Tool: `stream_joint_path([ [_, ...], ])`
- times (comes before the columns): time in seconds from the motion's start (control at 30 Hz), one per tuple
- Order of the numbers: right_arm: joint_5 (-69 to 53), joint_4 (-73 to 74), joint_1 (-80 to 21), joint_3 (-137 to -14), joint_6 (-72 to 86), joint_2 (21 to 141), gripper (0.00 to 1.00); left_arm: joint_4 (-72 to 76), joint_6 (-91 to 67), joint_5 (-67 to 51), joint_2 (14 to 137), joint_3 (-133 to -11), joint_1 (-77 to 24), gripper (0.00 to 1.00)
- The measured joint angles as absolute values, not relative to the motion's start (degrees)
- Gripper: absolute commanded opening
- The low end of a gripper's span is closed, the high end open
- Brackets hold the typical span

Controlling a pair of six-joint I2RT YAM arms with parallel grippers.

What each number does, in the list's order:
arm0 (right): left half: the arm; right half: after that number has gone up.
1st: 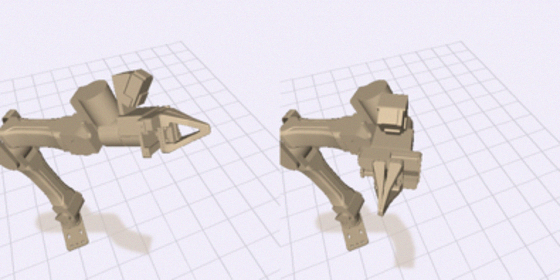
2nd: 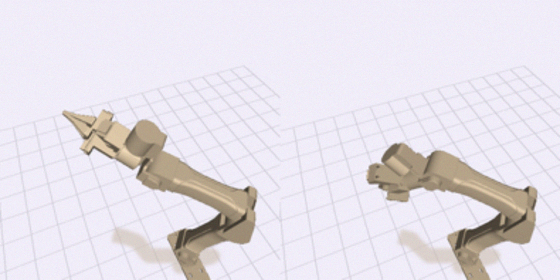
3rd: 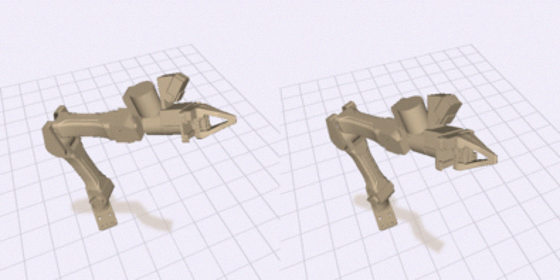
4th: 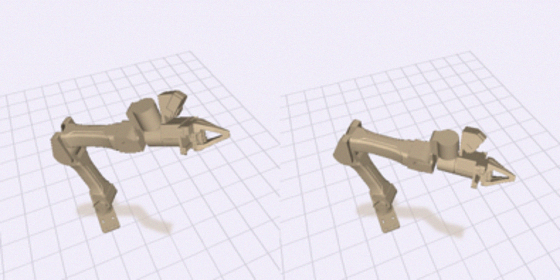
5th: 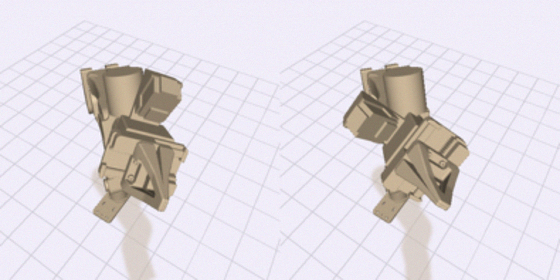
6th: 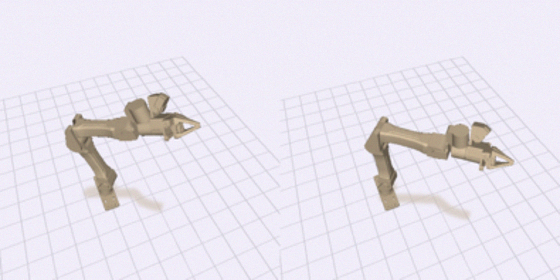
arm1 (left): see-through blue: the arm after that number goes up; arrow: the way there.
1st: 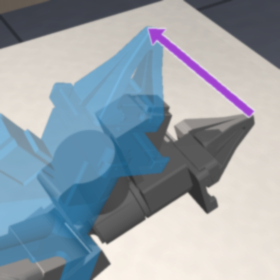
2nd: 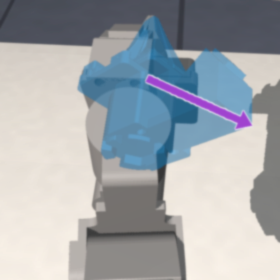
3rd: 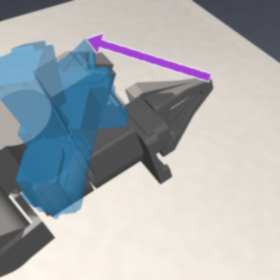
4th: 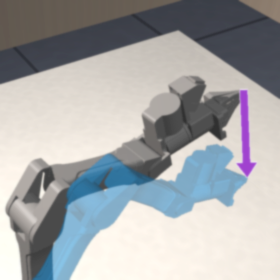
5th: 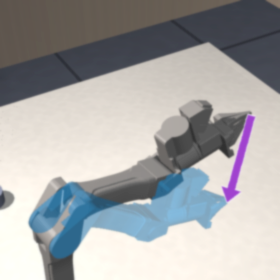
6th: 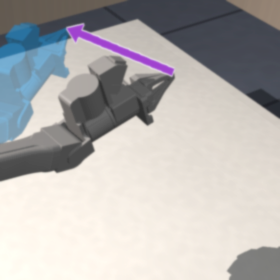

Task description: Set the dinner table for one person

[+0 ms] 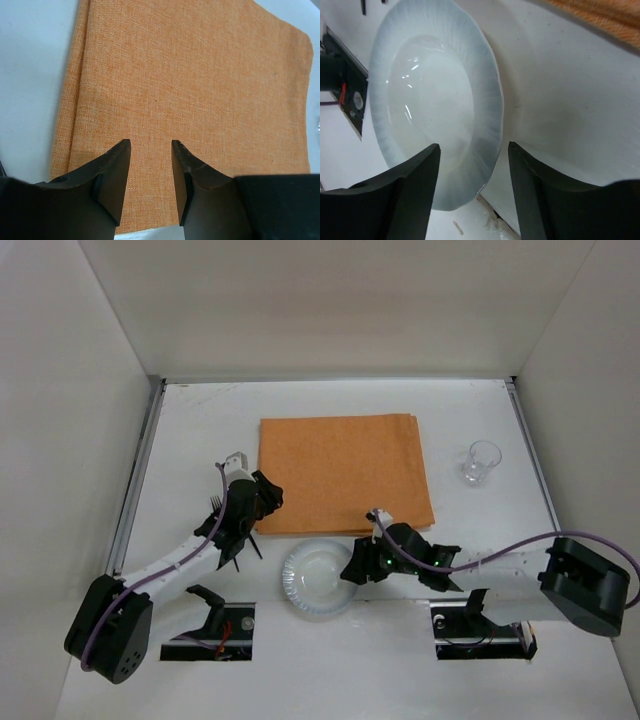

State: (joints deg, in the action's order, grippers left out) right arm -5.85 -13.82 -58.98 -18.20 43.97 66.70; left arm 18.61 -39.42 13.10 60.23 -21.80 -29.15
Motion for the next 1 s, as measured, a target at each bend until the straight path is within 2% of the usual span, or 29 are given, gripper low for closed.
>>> stream_joint_path([
  [0.07, -6.5, -15.9, -59.1, -18.2, 44.5, 70.3, 0.54, 18.7, -39.4, 13.0, 60.2, -21.8, -29.1, 0.36],
  [0.13, -6.9, -18.5, -59.3, -18.3, 45.2, 72.8, 0.44, 18.7, -39.4, 12.9, 60.2, -21.8, -29.1, 0.36],
  [0.27, -7.1, -22.2, -58.8, -18.1, 47.6, 75.3, 0.17, 18.7, -39.4, 12.8, 59.7, -21.8, -29.1, 0.36],
  [0.37, -8.6, -26.1, -58.2, -18.3, 48.8, 74.7, 0.08, 18.7, -39.4, 12.7, 59.2, -21.8, -28.8, 0.36],
  [0.7, -10.0, -16.8, -56.2, -19.4, 48.2, 67.8, 0.05, 18.7, -39.4, 12.2, 56.3, -21.8, -24.5, 0.38],
  [0.87, -11.5, -14.6, -48.2, -24.1, 48.3, 66.5, 0.05, 18.8, -40.6, 12.1, 53.3, -21.8, -21.6, 0.39],
  [1.0, -12.2, -15.7, -40.4, -31.5, 48.5, 71.7, 0.06, 20.3, -41.2, 11.9, 52.8, -20.7, -21.1, 0.39],
])
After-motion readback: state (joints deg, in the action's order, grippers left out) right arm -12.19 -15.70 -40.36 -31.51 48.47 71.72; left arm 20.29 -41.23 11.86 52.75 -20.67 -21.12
